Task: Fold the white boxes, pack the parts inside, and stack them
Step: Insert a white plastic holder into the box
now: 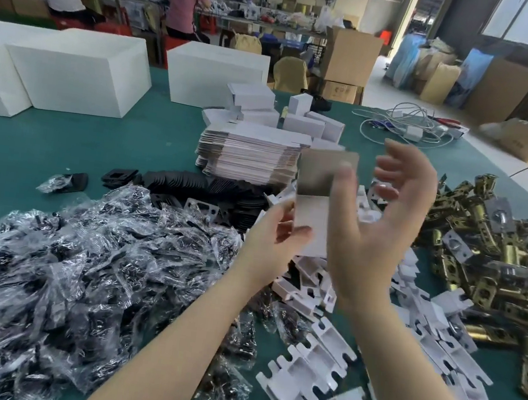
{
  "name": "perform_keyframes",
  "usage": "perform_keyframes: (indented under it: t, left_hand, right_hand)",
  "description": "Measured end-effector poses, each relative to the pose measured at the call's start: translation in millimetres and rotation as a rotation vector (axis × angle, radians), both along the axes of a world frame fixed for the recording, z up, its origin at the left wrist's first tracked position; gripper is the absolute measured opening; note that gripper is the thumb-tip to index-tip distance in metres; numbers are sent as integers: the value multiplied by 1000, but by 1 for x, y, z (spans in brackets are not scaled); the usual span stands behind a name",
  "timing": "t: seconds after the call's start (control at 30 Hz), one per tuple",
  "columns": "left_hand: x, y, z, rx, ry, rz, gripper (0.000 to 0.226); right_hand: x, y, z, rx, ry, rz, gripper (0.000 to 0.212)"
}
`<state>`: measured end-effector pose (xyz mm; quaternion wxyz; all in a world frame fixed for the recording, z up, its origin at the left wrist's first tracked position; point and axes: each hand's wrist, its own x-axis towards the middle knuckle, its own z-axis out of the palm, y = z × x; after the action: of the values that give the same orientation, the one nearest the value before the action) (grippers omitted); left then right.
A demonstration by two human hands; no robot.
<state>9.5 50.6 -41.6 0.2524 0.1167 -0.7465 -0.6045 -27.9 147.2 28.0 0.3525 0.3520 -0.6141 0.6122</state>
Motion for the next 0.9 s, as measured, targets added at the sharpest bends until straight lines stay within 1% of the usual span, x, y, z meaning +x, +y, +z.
perform_keyframes:
  t: [0.07,0.1,0.13,0.17,0.2,0.27,0.3,0.37,0.4,0.47,0.5,0.53,0.57,0.63,0.67,0.7,0.8,0.9]
  left_hand:
    - [3,-1,4,10,-29,-5,35]
    - [4,-1,10,-28,-51,-6,36]
    - [5,0,17,-64,-87,-18,38]
    - [6,-1,24,-116,-132,-39,40]
    - [7,-2,30,-161,-182,-66,41]
    - [13,-5,44,-247,-267,-140,40]
    - [17,-10,50,-260,-286,-176,42]
    - [24,-25,63,-270,-252,-149,54]
    - [26,-35,70,-263,-213,-80,55]
    - [22,-55,82,-196,-148,124,41]
    - [15,-67,84,-201,-177,233,34]
    - [7,-78,83,-323,-301,308,28]
    - [-1,-89,79,-512,-490,313,28]
    - [-13,-100,62,-823,-840,224,43]
    - [-16,-103,53,-923,-948,197,50]
    - [-17,-107,46,-981,-976,209,51]
    - [-17,-119,36,-1054,-884,293,42]
    - [-18,-117,40,-1055,-868,200,45]
  right_hand:
    - [-23,19,-17,96,-371,57,71]
    - [-34,29,-26,175,-500,158,87]
    - [-41,35,-36,253,-617,291,98]
    - [-46,34,-44,300,-686,429,99]
    - [-48,31,-51,314,-710,524,86]
    - [-51,26,-65,352,-633,513,49]
    - [-52,26,-72,356,-593,484,38]
    - [-52,25,-77,319,-584,466,28]
    - [-53,25,-78,288,-597,476,25]
    - [-56,25,-81,219,-633,512,23]
    - [-57,25,-82,203,-644,516,24]
    - [-56,25,-82,197,-640,510,24]
    - [-54,25,-81,187,-639,514,25]
    - [-51,25,-78,192,-643,530,25]
    - [-51,24,-77,193,-647,537,25]
    - [-50,24,-77,187,-654,546,25]
    - [-50,24,-76,177,-660,547,28]
    - [-51,24,-77,172,-672,555,29]
